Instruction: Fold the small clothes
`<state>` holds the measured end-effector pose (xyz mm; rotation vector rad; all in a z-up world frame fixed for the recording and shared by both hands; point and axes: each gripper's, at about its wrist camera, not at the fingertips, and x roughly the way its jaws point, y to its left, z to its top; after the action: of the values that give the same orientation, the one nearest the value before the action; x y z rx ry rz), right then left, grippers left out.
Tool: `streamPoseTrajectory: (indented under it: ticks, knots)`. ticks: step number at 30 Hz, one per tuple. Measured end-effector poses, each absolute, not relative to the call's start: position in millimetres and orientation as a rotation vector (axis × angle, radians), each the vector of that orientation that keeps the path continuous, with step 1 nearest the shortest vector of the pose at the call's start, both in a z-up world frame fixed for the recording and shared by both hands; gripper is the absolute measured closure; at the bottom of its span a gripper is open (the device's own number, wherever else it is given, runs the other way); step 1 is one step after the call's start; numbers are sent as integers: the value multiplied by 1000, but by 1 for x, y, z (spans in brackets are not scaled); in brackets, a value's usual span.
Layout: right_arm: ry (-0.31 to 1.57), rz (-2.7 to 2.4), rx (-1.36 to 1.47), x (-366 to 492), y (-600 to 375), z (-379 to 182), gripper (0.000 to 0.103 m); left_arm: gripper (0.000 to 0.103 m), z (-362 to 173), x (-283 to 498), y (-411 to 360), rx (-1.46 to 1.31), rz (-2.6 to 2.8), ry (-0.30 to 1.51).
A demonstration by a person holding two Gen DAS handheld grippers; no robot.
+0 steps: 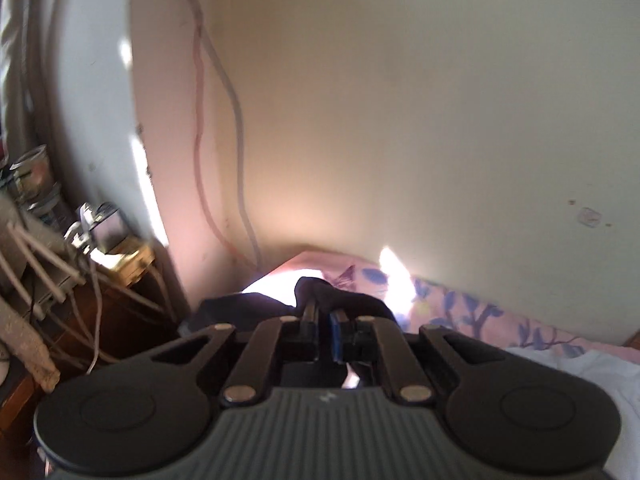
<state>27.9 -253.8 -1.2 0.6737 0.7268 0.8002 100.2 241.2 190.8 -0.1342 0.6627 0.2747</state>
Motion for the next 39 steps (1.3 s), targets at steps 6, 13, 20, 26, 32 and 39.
streamPoseTrajectory:
  ticks: [6, 13, 20, 26, 32, 39]
  knots:
    - [719, 821, 671, 18, -260, 5, 49, 69, 196, 128, 54, 68, -243, 707]
    - [714, 814, 679, 15, -253, 7, 48, 34, 181, 112, -19, 137, -483, 666]
    - [723, 819, 670, 12, -249, 8, 48, 24, 176, 119, 33, 90, -316, 643]
    - [713, 765, 706, 23, -259, 21, 46, 25, 96, 153, 69, 192, -106, 786]
    - [594, 575, 302, 51, -267, 72, 37, 29, 27, 185, 92, 60, -70, 887]
    - [646, 584, -2, 110, -212, 54, 41, 93, 4, 188, 93, -76, -95, 850]
